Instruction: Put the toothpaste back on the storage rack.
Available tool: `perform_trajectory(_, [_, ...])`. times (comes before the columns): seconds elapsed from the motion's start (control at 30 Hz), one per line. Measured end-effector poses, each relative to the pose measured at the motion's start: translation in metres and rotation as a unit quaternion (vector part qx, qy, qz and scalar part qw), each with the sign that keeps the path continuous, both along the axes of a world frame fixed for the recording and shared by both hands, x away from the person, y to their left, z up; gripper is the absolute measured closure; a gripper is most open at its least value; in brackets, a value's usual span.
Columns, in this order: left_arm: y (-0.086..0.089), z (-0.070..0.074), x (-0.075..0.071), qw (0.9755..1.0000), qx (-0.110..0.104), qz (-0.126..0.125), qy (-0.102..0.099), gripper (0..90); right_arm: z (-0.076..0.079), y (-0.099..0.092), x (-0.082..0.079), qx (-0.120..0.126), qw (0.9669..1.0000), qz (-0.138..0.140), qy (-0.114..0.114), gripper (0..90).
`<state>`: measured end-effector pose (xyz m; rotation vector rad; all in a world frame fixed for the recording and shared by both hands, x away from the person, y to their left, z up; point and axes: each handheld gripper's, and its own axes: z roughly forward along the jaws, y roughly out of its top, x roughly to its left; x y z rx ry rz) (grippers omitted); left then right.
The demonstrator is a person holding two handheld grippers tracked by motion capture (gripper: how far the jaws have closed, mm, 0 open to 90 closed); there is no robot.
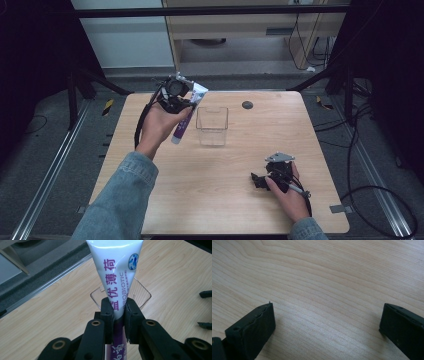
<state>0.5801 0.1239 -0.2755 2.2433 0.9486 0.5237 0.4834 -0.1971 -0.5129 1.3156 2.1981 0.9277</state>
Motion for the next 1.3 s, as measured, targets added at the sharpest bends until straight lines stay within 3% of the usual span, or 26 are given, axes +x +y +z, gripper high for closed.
perform_trajectory(0.13, [-0.008, 0.001, 0.001, 0.9998, -0.018, -0.006, -0.001, 79.1, 0.0, 0.0, 0.0, 0.0, 1.0, 0.0, 0.0, 0.4])
perform_trajectory(0.27, [-0.013, 0.002, 0.004, 0.9998, -0.017, -0.009, -0.007, 79.1, 0.0, 0.0, 0.0, -0.001, 1.0, 0.0, 0.001, 0.4])
perform_trajectory(0.43, [-0.017, 0.004, 0.013, 0.9991, -0.041, -0.007, -0.013, 79.1, 0.0, 0.0, 0.0, 0.001, 1.0, -0.001, 0.001, 0.4])
perform_trajectory(0.63, [-0.028, 0.008, 0.015, 0.9983, -0.049, -0.009, -0.029, 79.0, 0.0, 0.0, -0.001, 0.002, 1.0, -0.003, 0.001, 0.4])
perform_trajectory(0.83, [-0.037, 0.004, 0.02, 0.9986, -0.041, -0.013, -0.031, 79.0, 0.0, 0.0, -0.001, 0.002, 1.0, -0.003, 0.001, 0.4])
perform_trajectory(0.97, [-0.04, 0.002, 0.025, 0.998, -0.051, -0.012, -0.035, 79.1, 0.0, 0.0, -0.001, 0.002, 1.0, -0.003, 0.0, 0.4])
perform_trajectory(1.3, [-0.055, -0.001, 0.022, 0.9968, -0.056, -0.018, -0.053, 79.0, 0.0, 0.0, -0.001, 0.001, 1.0, -0.002, -0.002, 0.4])
